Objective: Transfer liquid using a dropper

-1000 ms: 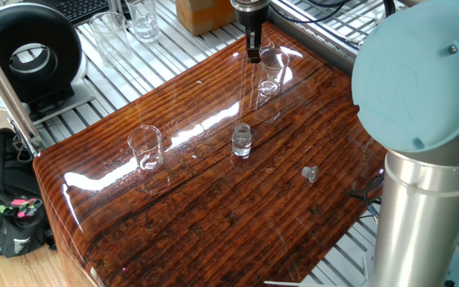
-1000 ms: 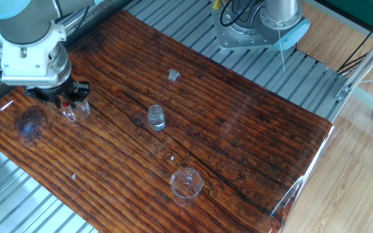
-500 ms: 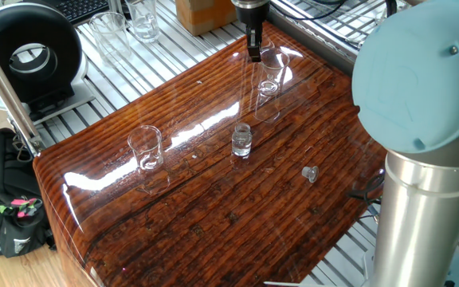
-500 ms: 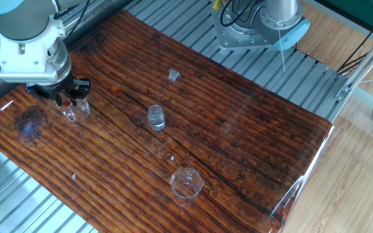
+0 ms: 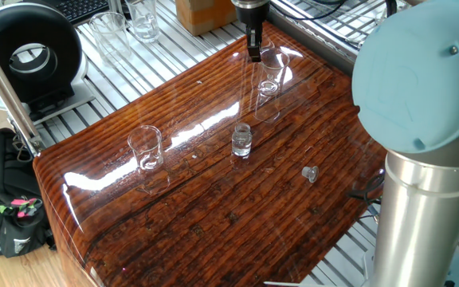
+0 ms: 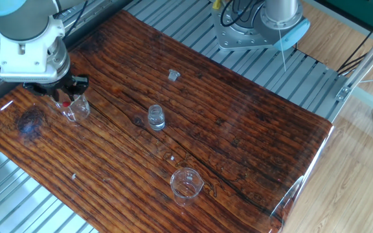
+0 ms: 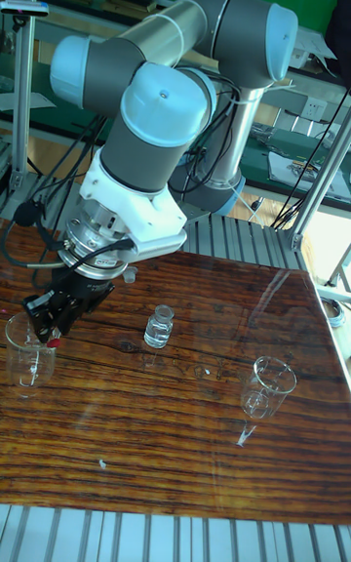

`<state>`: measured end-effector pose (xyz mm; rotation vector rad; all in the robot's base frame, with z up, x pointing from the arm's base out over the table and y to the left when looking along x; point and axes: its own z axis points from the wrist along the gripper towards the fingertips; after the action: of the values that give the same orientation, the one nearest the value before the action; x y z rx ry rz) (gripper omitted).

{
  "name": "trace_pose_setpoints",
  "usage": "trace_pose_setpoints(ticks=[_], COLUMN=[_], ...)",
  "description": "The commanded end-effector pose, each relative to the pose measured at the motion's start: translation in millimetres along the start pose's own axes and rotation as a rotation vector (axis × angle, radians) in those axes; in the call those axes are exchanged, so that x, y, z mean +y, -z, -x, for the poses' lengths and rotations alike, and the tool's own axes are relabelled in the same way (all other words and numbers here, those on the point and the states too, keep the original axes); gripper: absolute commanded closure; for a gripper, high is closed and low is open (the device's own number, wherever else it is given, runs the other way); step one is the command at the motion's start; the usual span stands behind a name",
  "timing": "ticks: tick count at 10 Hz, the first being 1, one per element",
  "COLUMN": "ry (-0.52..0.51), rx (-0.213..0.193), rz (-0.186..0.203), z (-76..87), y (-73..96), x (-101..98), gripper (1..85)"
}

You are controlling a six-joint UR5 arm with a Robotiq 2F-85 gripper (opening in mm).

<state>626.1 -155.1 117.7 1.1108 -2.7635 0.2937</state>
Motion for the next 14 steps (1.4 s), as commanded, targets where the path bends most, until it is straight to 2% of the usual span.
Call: trace_pose_setpoints(ticks=[1,3,4,5,7,10,13,14], ry=[-0.017,-0.022,-0.03,-0.042,-0.041,-0.034,-0.031,-0.038], rx=[0.011,0.011,0.005,0.009,0.002,0.054,0.069,0.073], rz=[0.011,0.026,0.041,0.036,0.034,0.012,0.019,0.046], z=[-3.9,-1.9,15.1,31.9,50.7,30.6,32.9,33.9], y=[1.1,1.4,2.6,0.1,-11.4,-3.6,-10.9,-12.9], x=[2.1,5.3,5.8,2.4,-4.5,-6.4,-9.8,-4.1], gripper=[50.0,50.0,50.0,50.0,50.0,50.0,50.0,50.0])
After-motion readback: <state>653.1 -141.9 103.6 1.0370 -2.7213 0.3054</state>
